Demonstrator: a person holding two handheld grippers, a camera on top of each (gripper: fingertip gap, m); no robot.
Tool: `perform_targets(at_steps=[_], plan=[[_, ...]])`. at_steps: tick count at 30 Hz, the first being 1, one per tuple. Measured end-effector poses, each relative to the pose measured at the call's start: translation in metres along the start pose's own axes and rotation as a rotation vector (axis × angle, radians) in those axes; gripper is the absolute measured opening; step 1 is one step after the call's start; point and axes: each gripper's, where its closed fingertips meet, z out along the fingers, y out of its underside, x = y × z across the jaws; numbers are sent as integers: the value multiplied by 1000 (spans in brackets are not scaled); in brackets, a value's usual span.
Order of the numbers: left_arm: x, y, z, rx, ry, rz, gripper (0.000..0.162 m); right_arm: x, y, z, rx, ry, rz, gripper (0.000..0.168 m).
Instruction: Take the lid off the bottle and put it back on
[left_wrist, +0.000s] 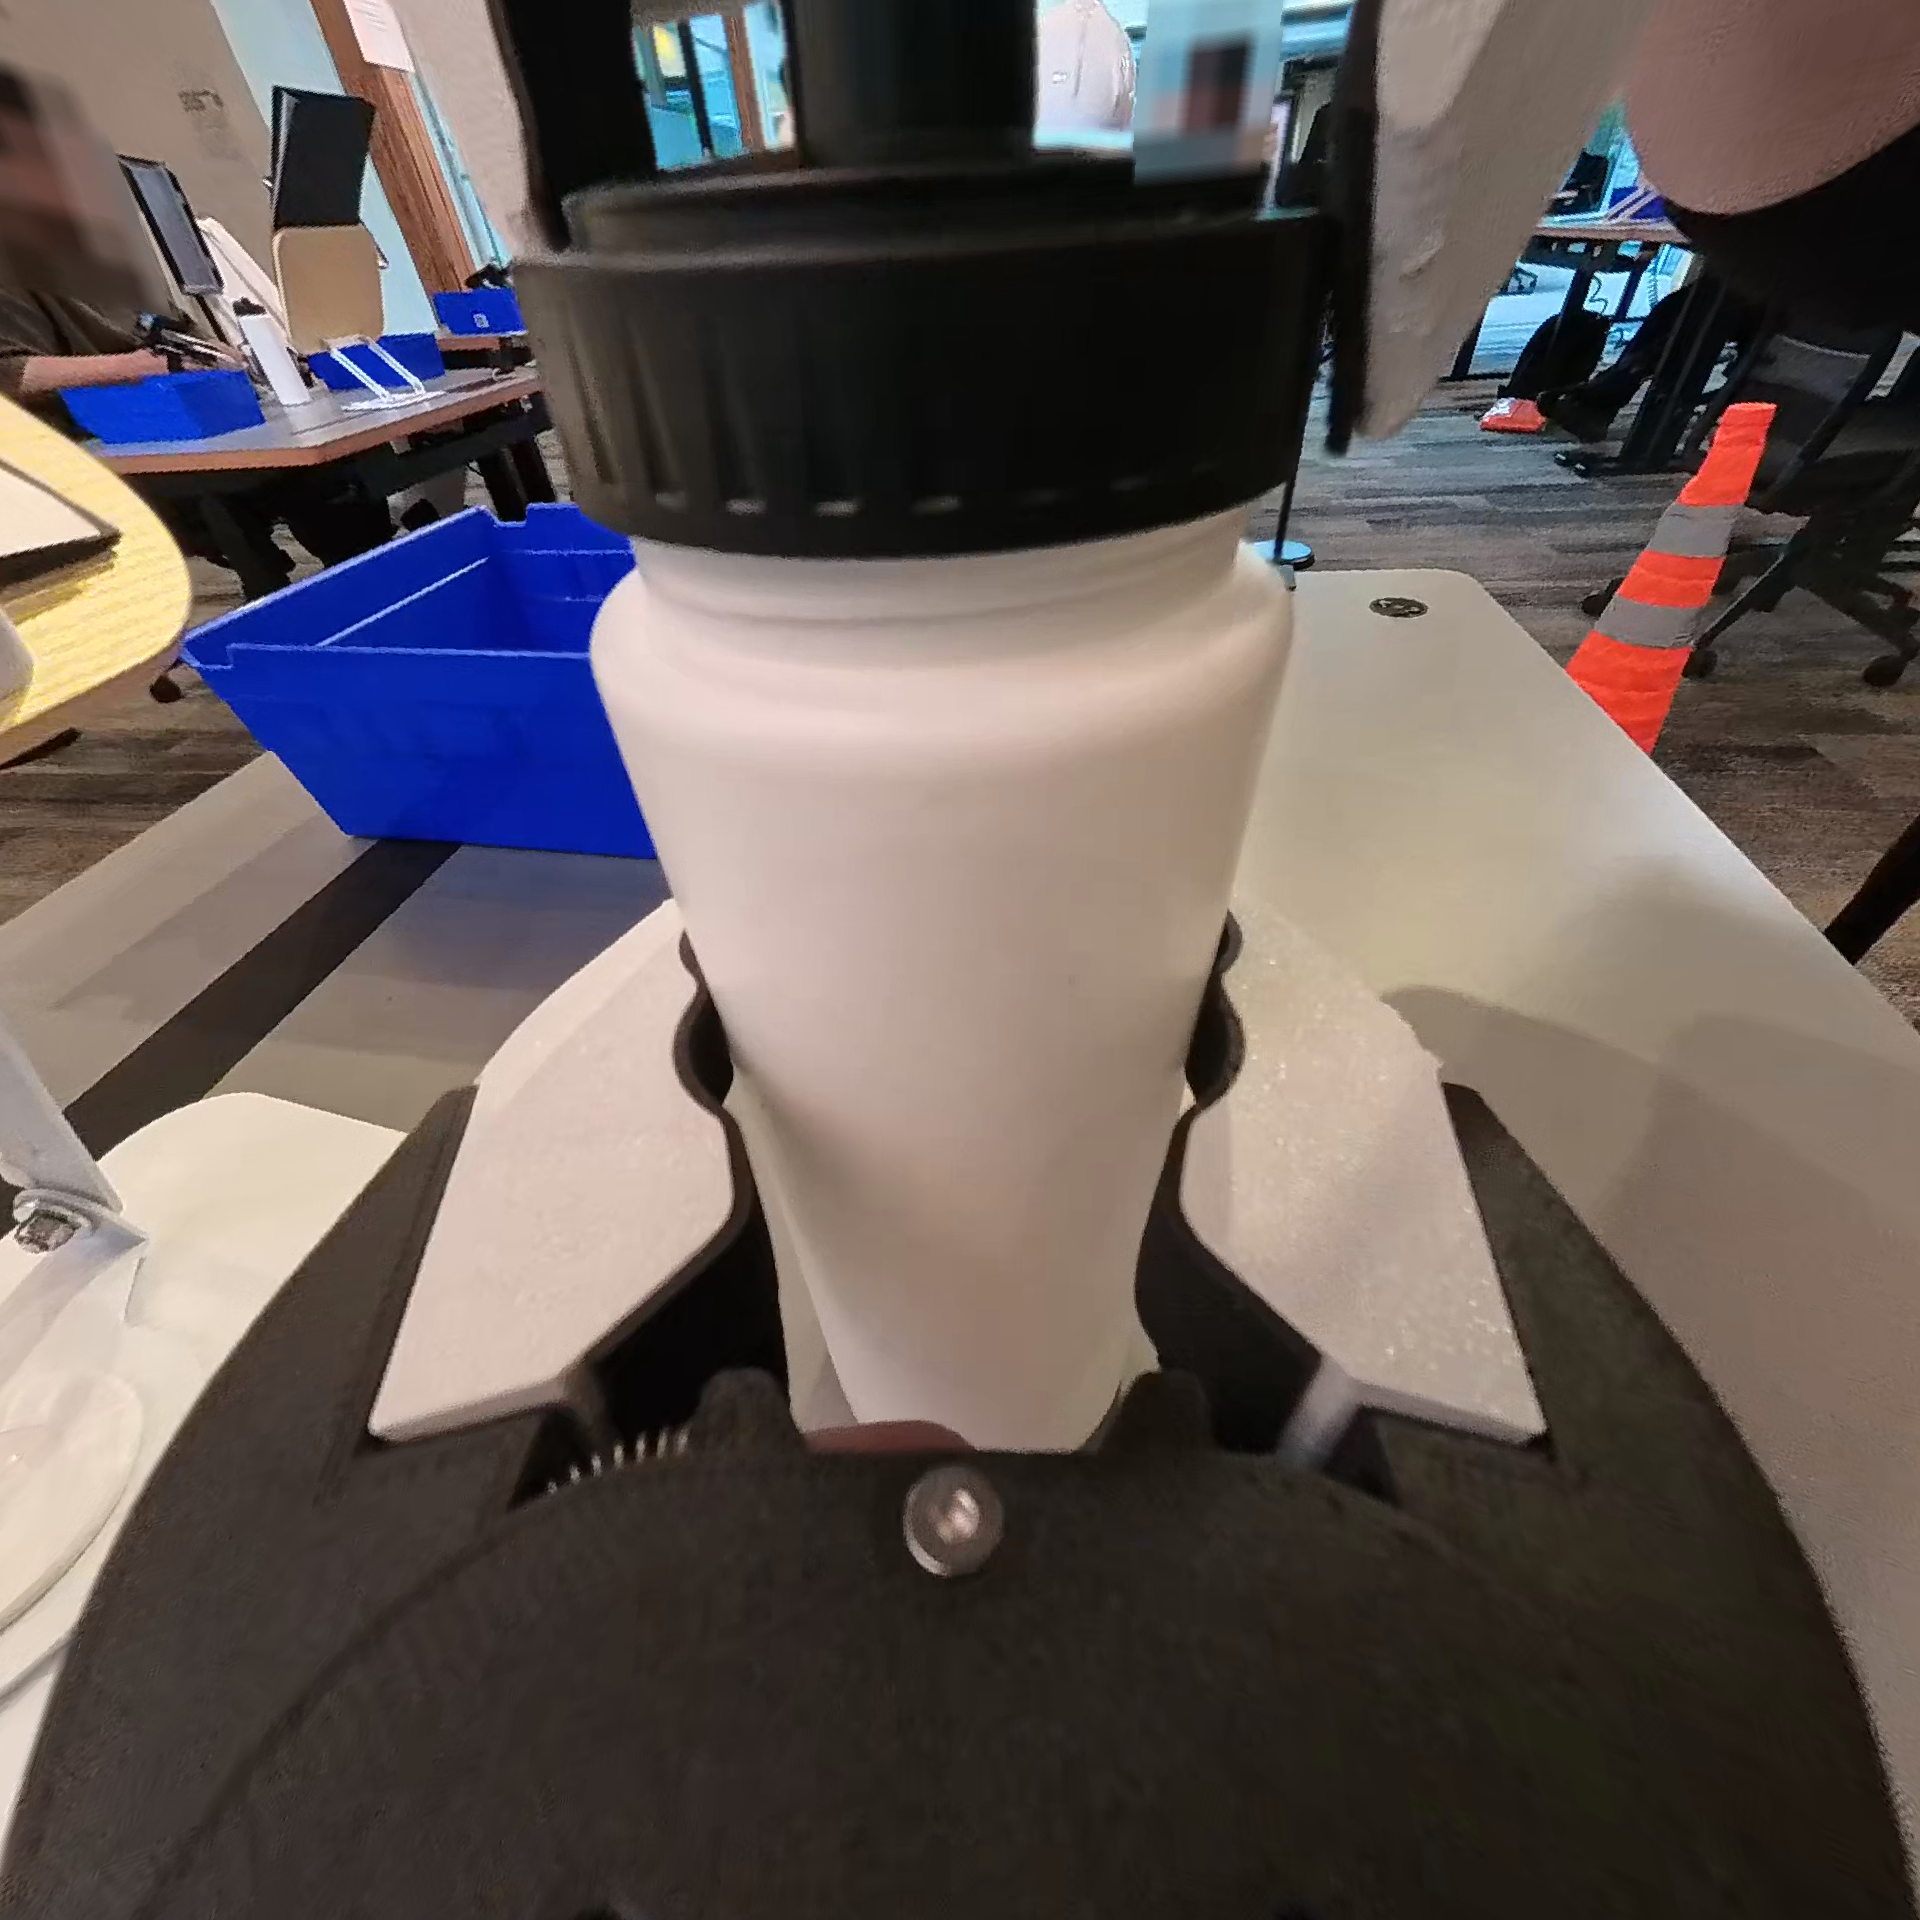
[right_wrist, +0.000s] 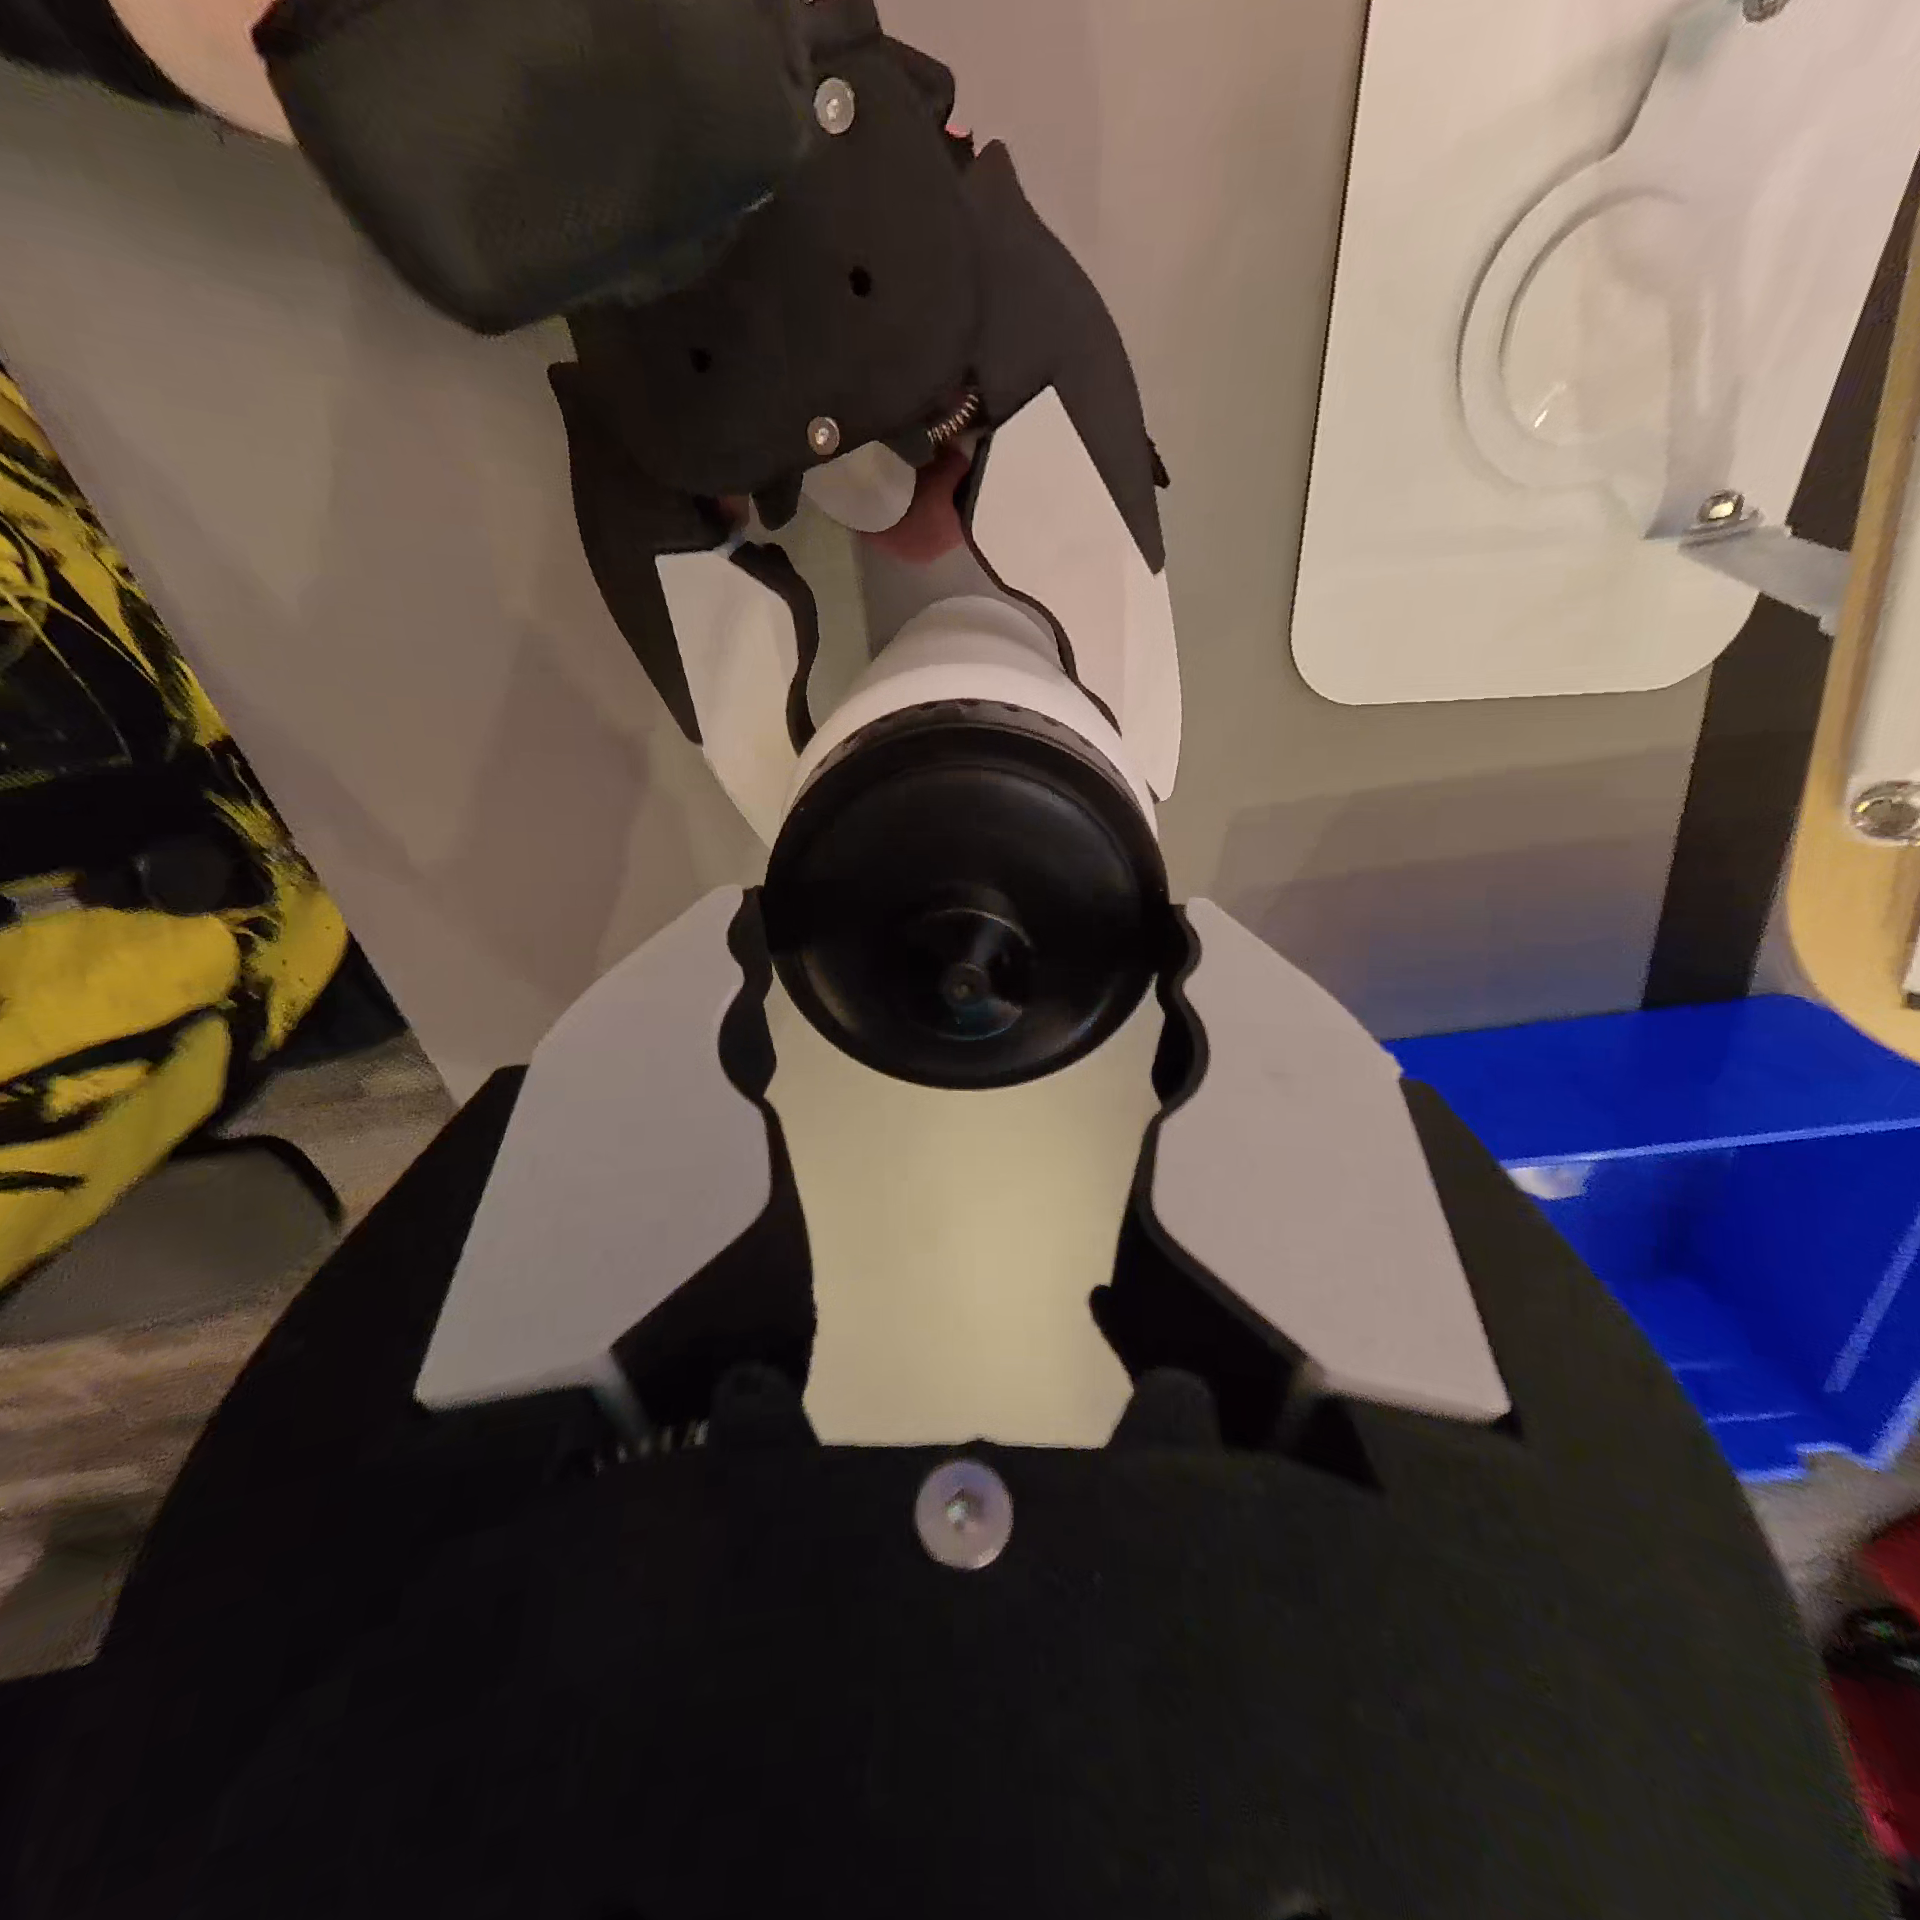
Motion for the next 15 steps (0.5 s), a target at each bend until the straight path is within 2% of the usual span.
perform_targets(at_steps=[1, 2, 3, 4, 7, 10, 15], plan=[[0, 0, 0, -2, 1, 0, 87, 0, 4, 1, -27, 19, -65, 73], [0, 0, 0, -2, 1, 2, 87, 0, 8, 3, -56, 31, -129, 82], [0, 0, 0, -2, 0, 1, 87, 2, 10, 4, -74, 48, -171, 100], [0, 0, 0, -1, 0, 0, 87, 5, 9, 4, -75, 70, -208, 100], [0, 0, 0, 1, 1, -3, 87, 2, -5, -2, -11, 63, -316, 97], [0, 0, 0, 2, 3, 0, 87, 0, -5, -1, -26, 32, -375, 73], [-2, 0, -1, 6, 2, -15, 87, 3, -8, 3, -10, 9, -212, 74]])
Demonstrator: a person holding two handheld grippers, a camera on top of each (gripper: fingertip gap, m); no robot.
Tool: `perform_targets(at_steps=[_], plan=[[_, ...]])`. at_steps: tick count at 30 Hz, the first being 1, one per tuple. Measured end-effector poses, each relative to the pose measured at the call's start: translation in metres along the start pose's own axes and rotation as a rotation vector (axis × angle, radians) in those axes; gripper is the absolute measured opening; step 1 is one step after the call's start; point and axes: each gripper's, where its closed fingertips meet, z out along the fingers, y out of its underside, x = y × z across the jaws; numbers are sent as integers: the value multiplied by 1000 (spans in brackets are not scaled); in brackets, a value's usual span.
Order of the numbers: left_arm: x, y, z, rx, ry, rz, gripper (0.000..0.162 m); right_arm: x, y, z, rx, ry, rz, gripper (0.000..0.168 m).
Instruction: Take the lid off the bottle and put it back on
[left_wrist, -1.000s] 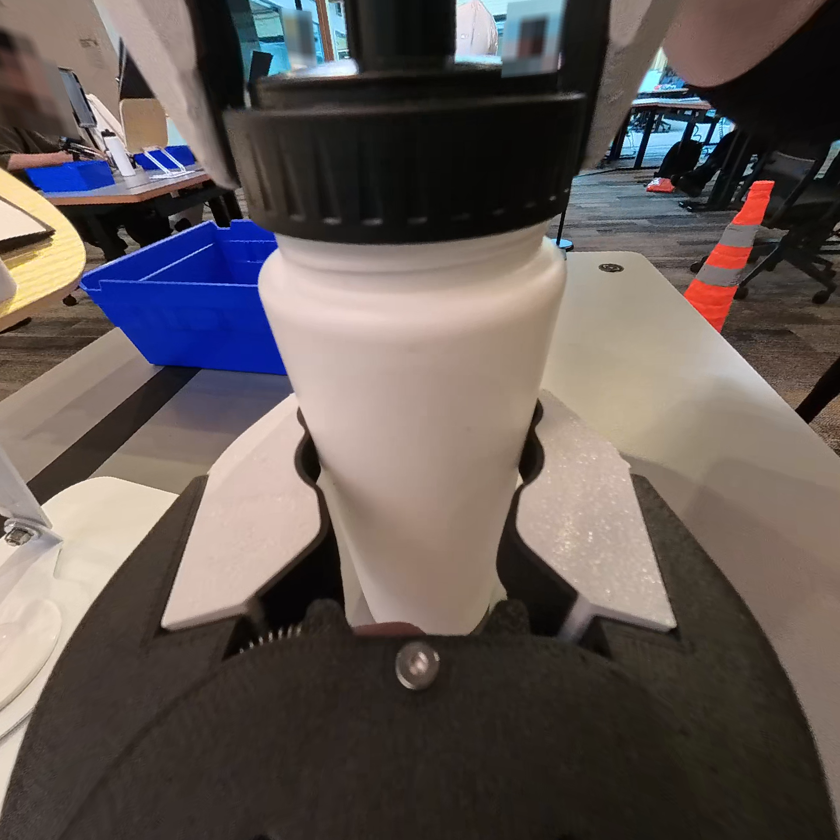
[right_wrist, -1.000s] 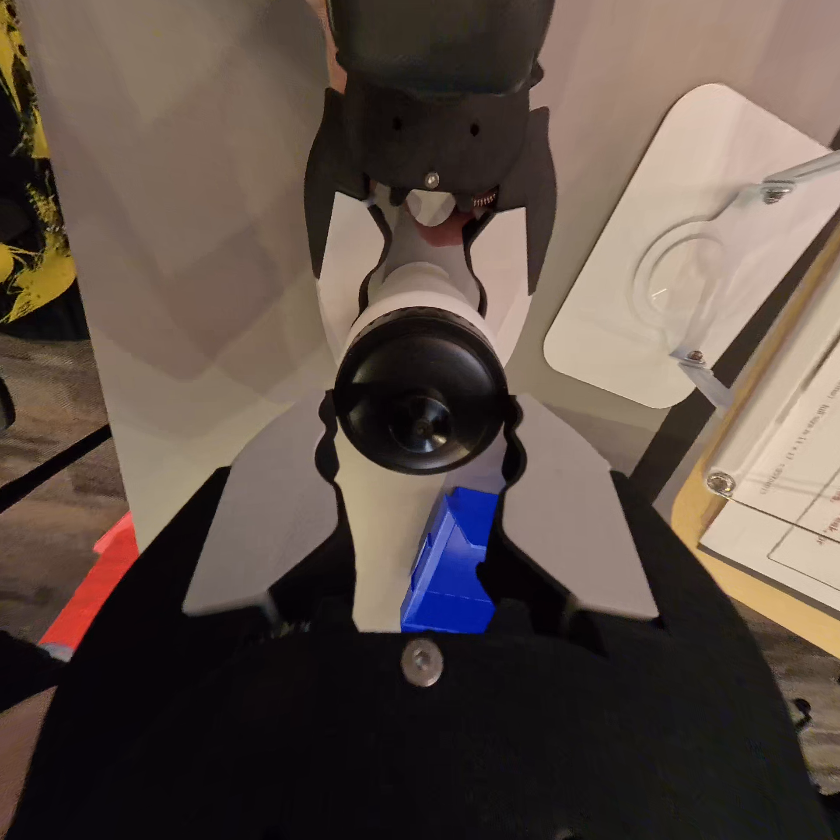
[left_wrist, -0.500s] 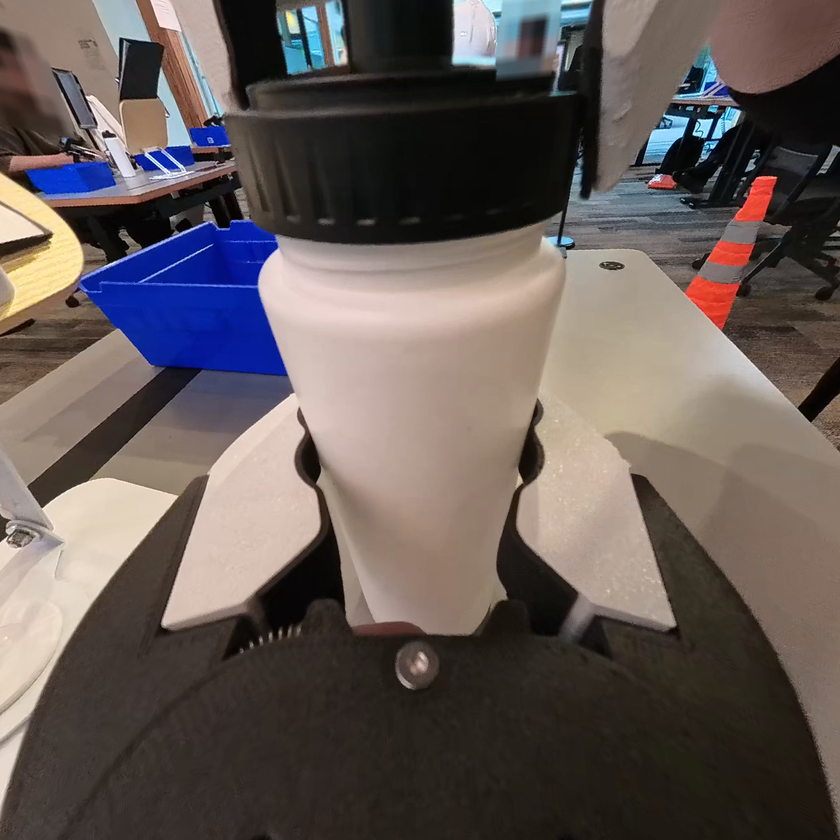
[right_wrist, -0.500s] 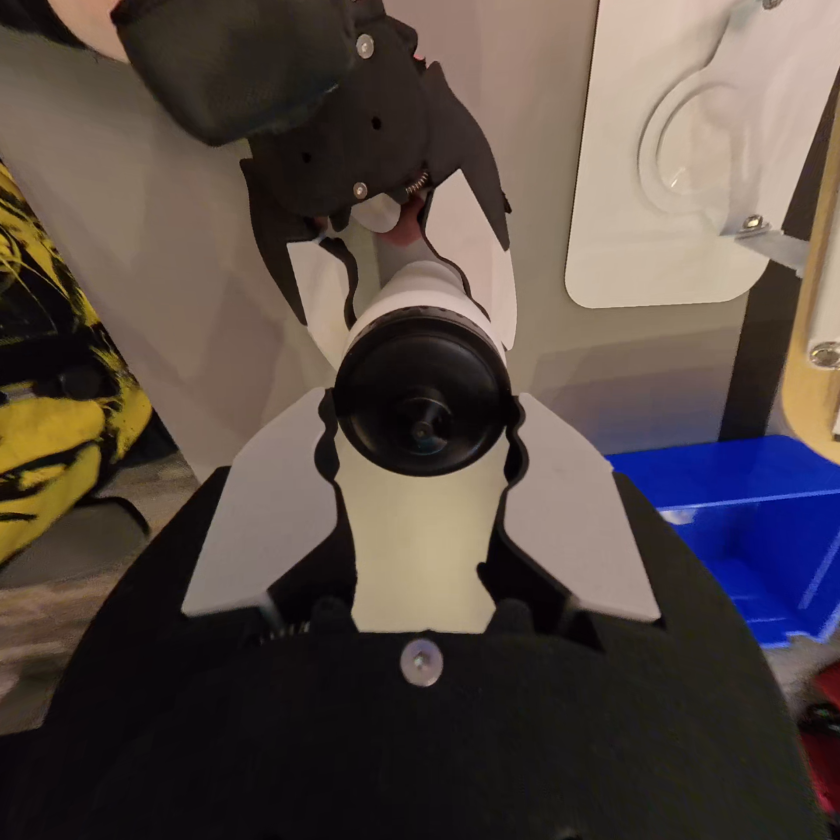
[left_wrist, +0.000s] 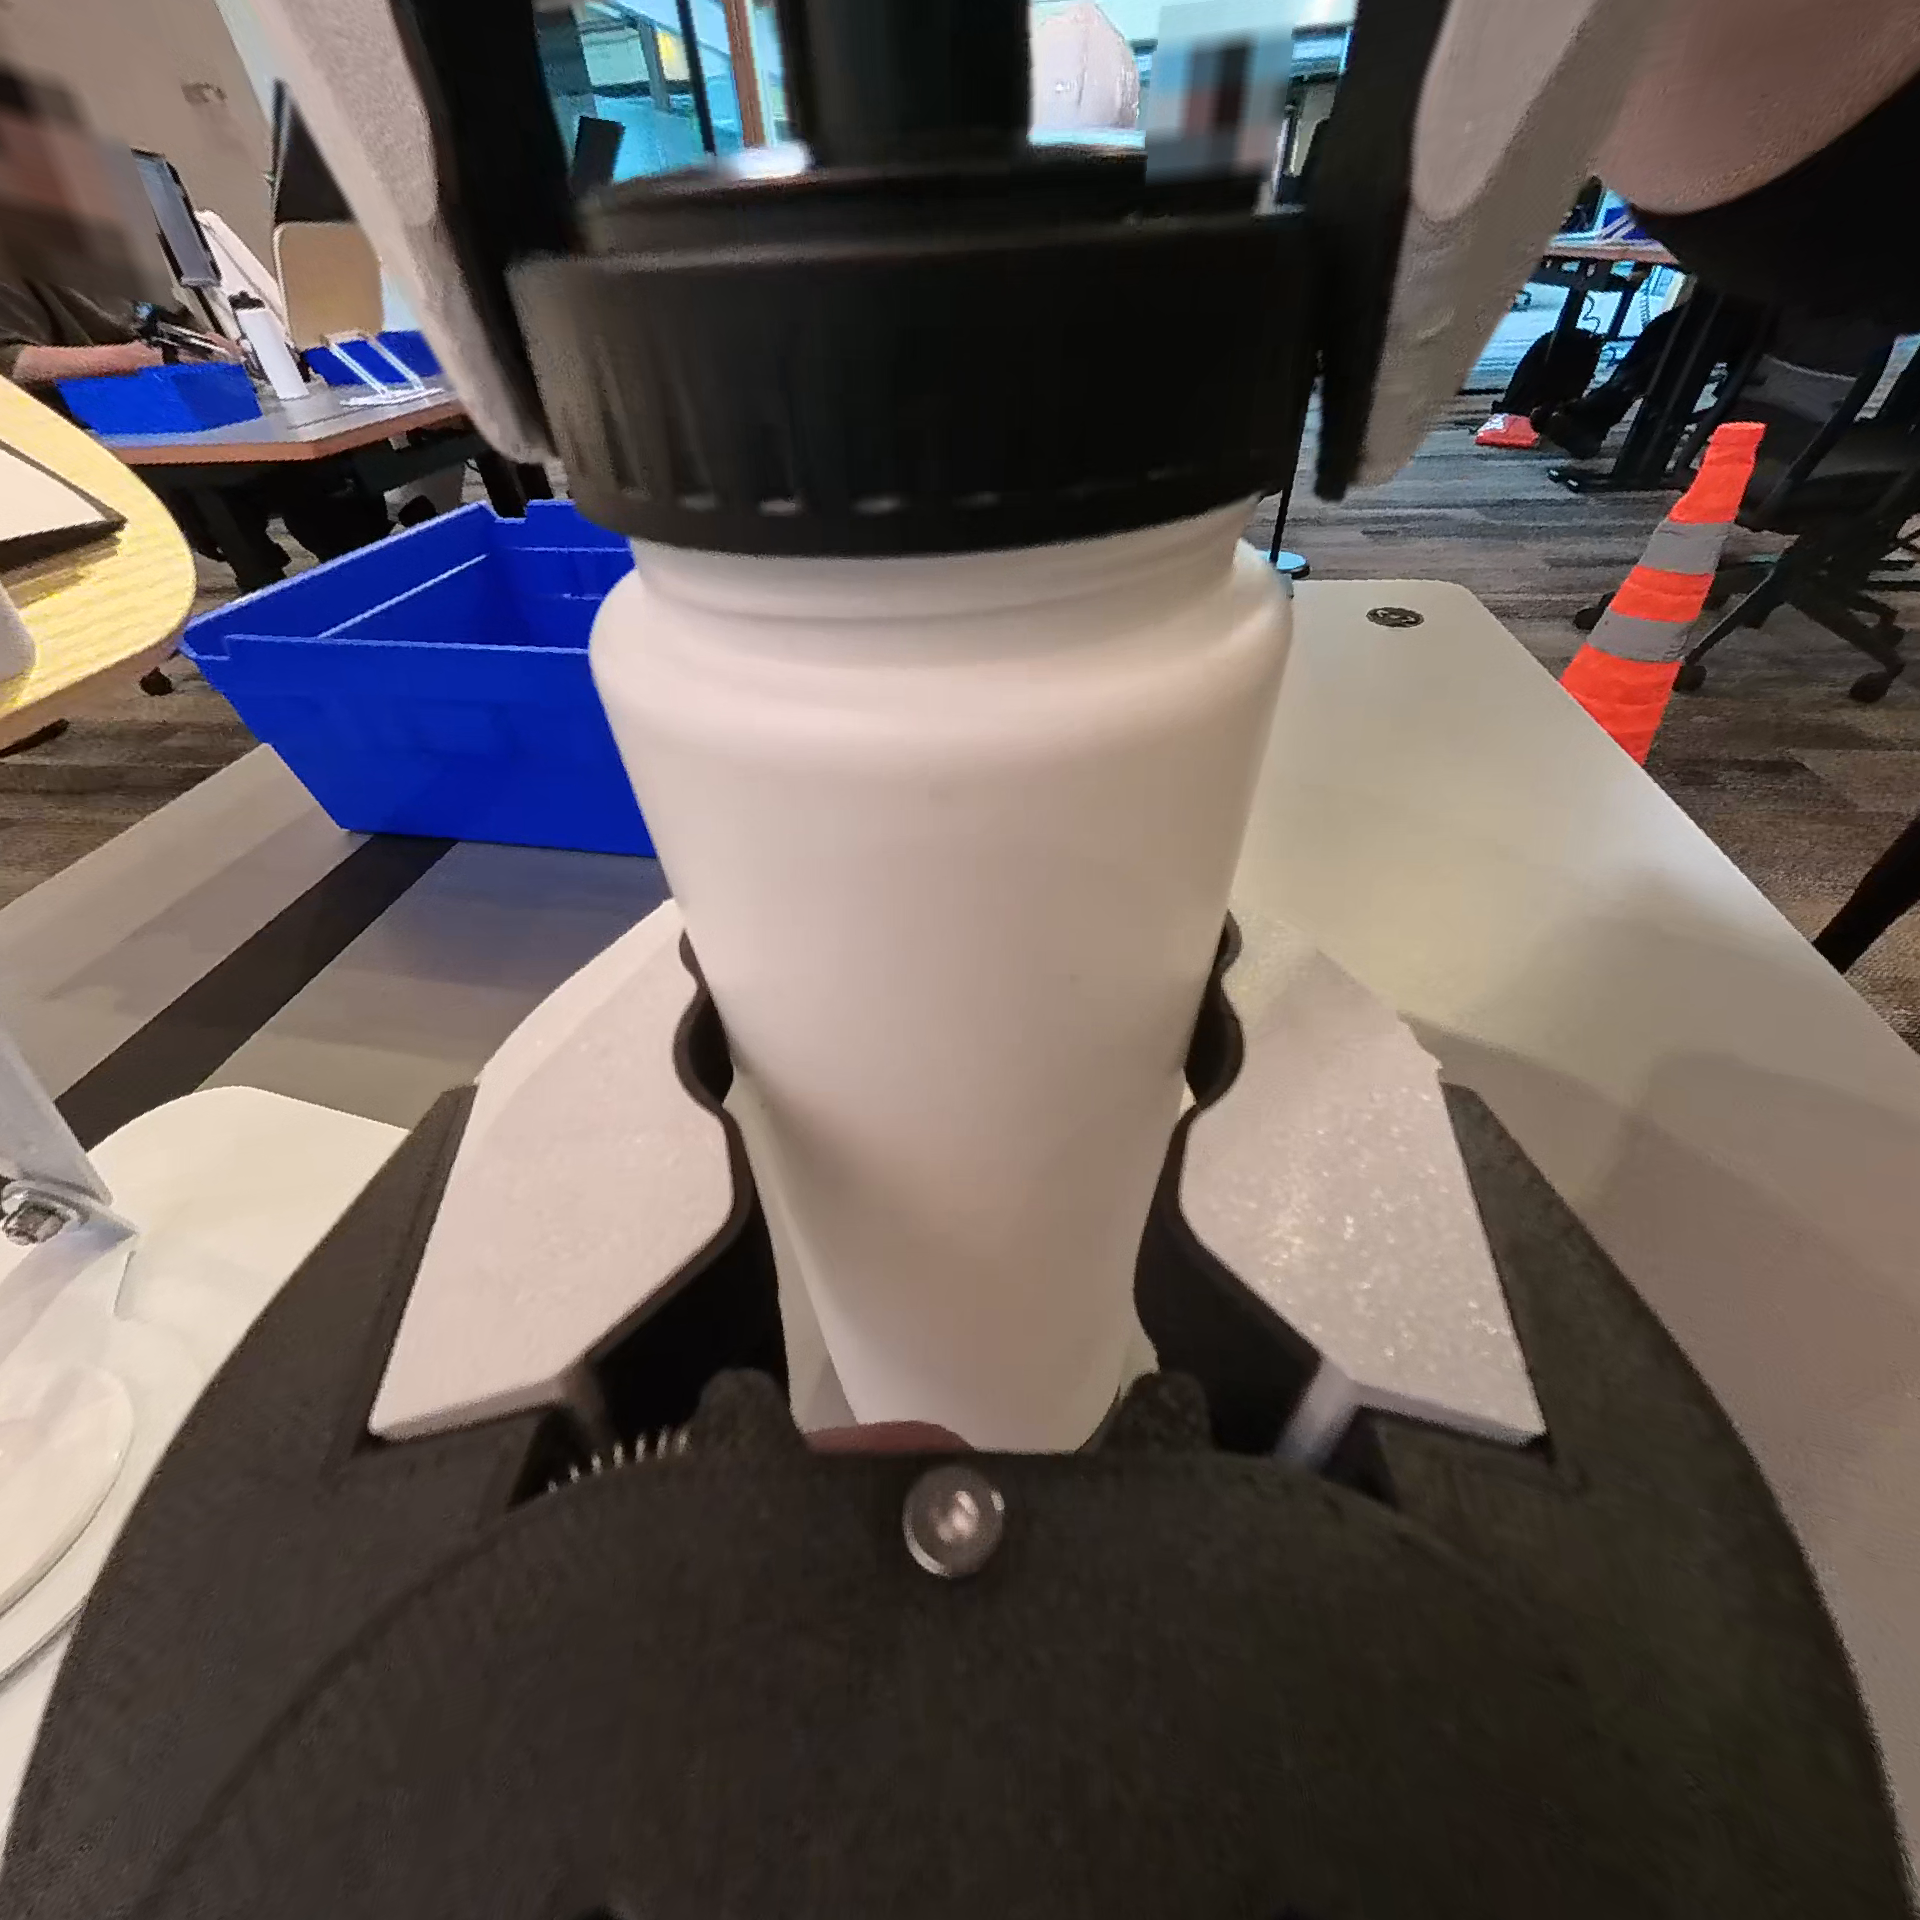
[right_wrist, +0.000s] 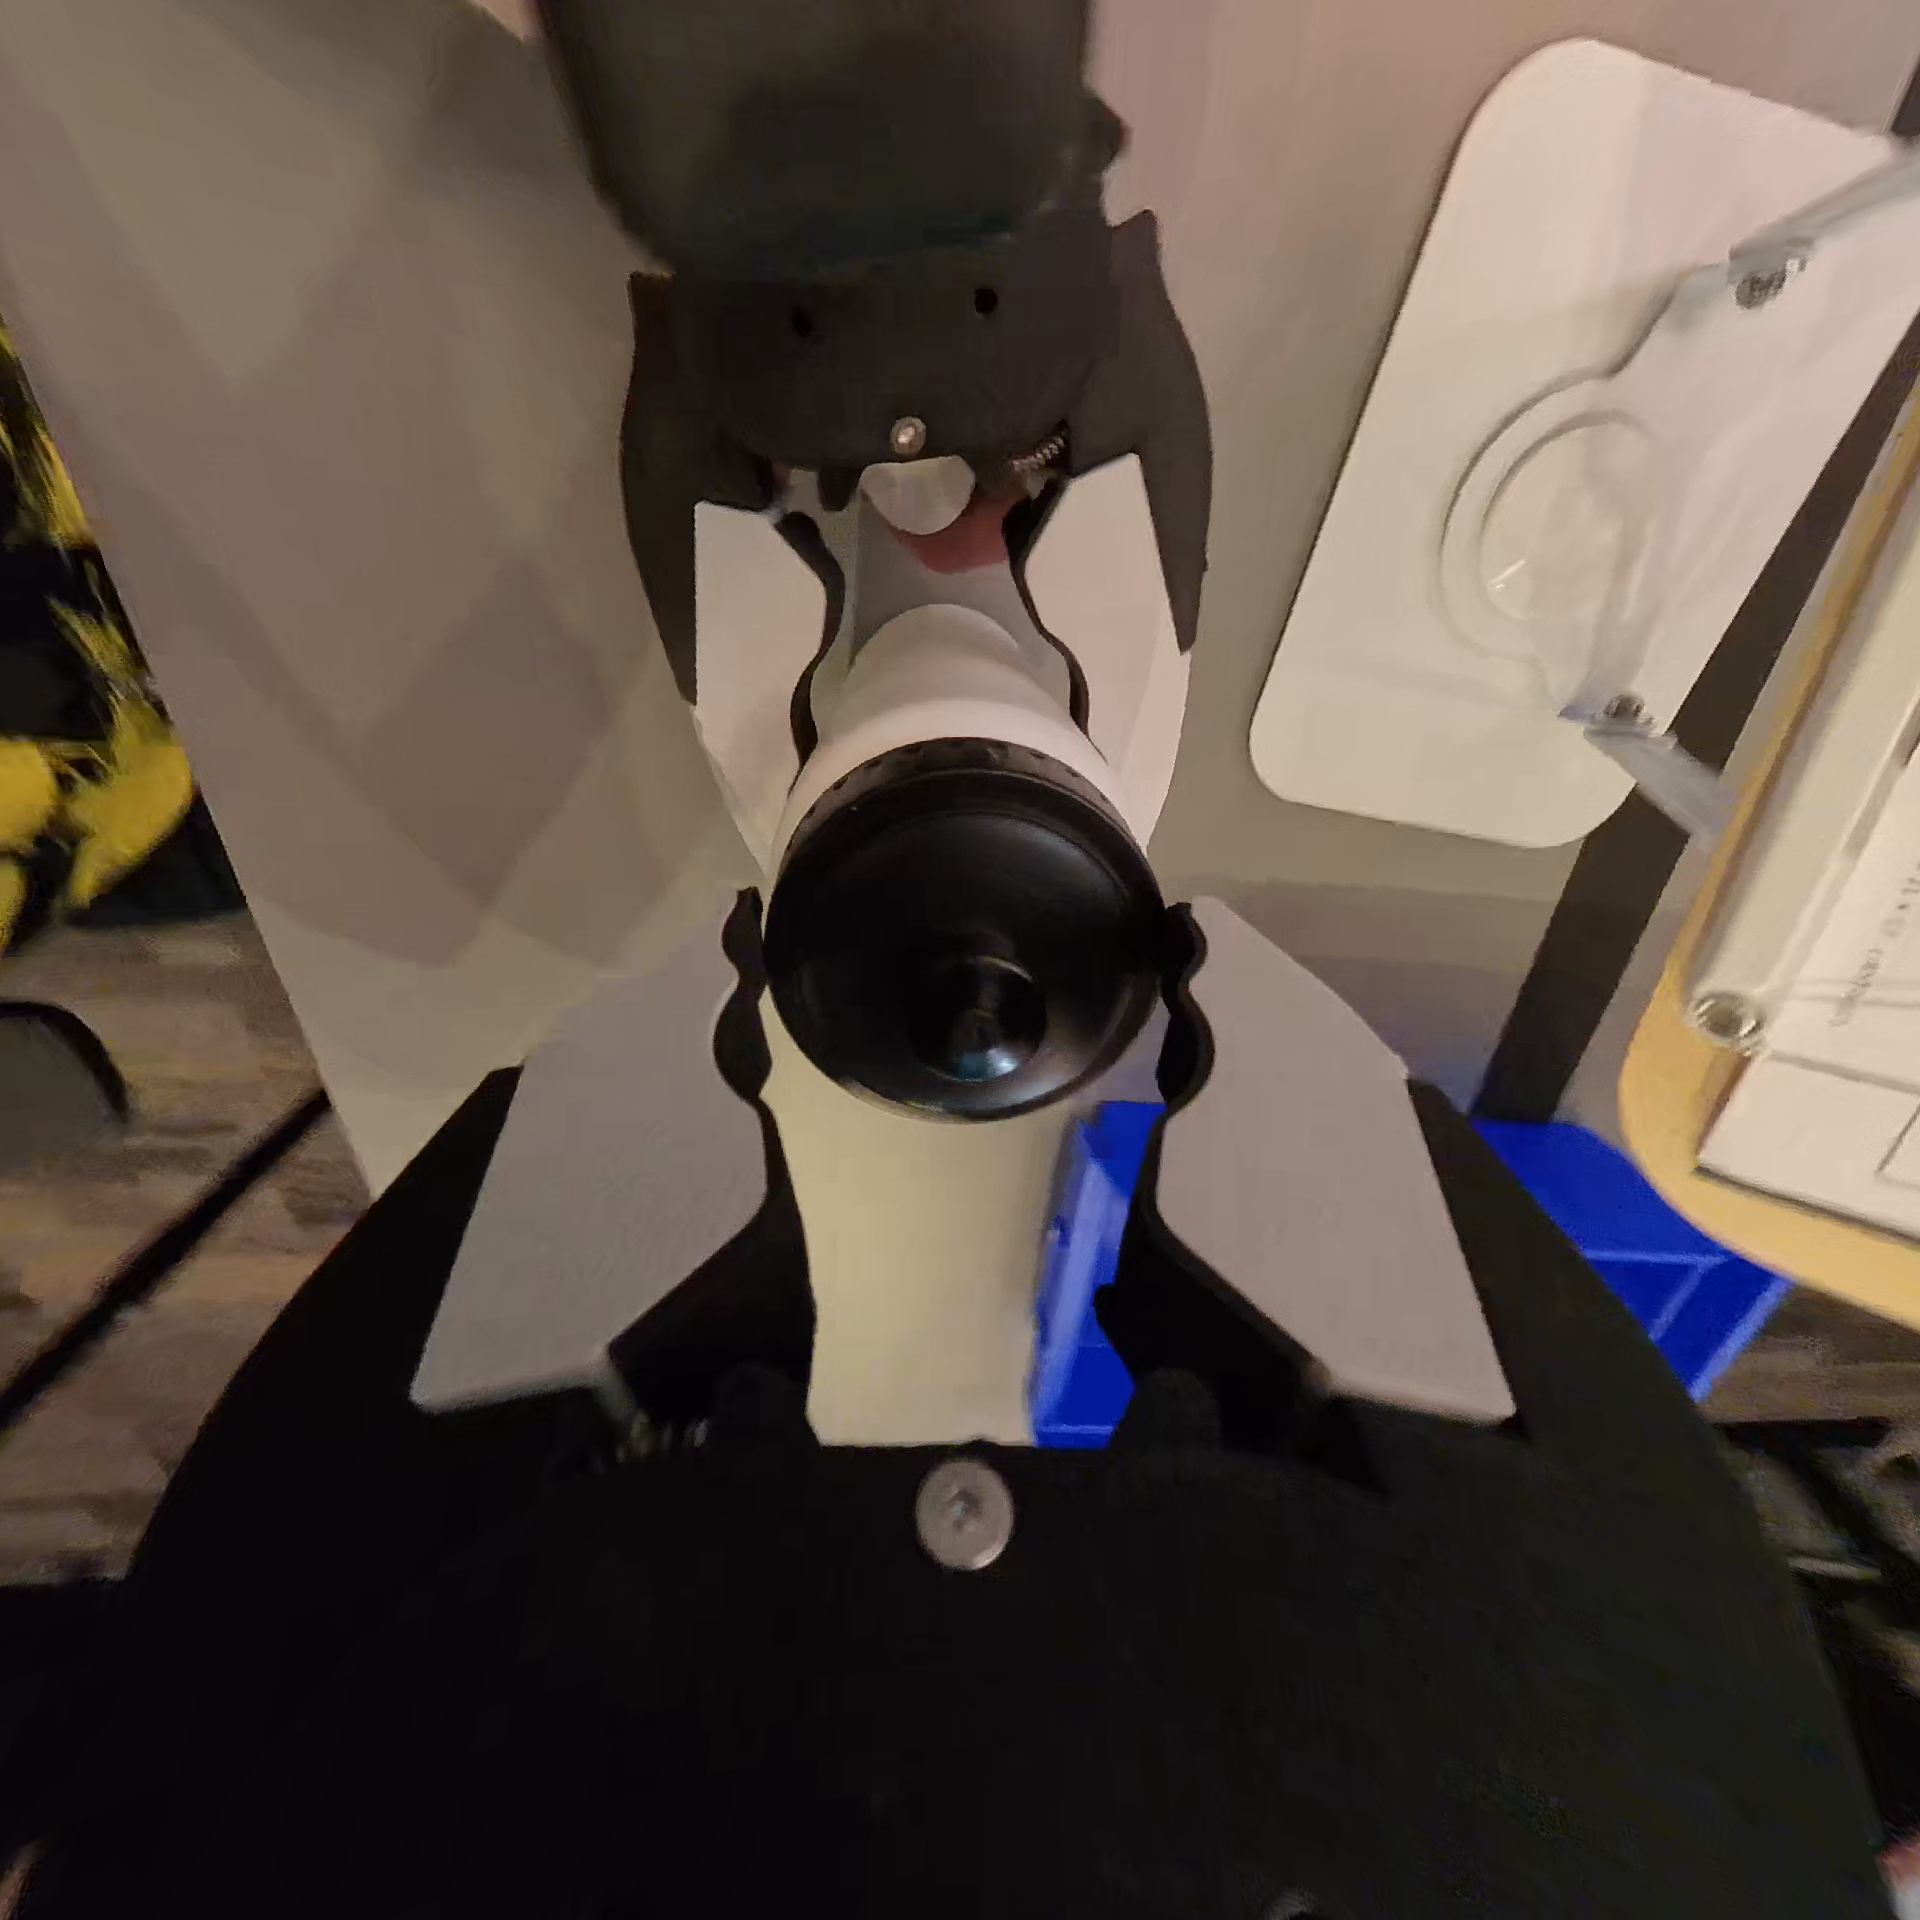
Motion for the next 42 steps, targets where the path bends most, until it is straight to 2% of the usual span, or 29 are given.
perform_targets(at_steps=[3, 5, 9, 11, 14, 18, 20, 26, 28, 31, 32, 34, 38, 41, 42], plan=[[0, 0, 0, 1, 0, 0, 87, 0, 0, 0, 2, -11, 226, 74], [1, 0, 0, -2, 2, 7, 87, -1, 1, -1, -13, -7, 300, 75], [3, -1, 1, -6, 3, 17, 87, -3, 1, -4, -25, 0, 155, 84], [3, -1, 1, -7, 4, 19, 87, 2, -1, -9, -12, 54, 27, 92], [3, -1, 1, -4, 7, 17, 87, 5, -2, -13, -12, 82, -110, 93], [3, -1, 1, -5, 6, 17, 87, -4, -2, -5, -25, 3, -174, 72], [3, -1, 1, -5, 6, 15, 87, -4, -2, -2, -26, -5, -131, 72], [2, 0, 1, 1, 7, 2, 87, 0, -4, -1, -10, -10, 229, 72], [3, 0, 1, 2, 9, 5, 87, 0, -3, -1, -7, 2, 288, 72], [5, -1, 2, -4, 9, 19, 87, -4, -1, -3, -25, 1, 218, 75], [5, -1, 2, -4, 9, 18, 87, -3, -2, -4, -19, 11, 187, 91], [4, -1, 2, -1, 9, 11, 87, 2, -3, -7, -10, 54, 112, 98], [3, -1, 2, 3, 9, 4, 87, -2, 0, -3, -40, 40, -19, 96], [4, -1, 2, -2, 9, 15, 87, -3, 8, 6, -95, 20, -44, 77], [5, -1, 3, -1, 10, 18, 87, -4, 9, 9, -101, 9, -38, 78]])
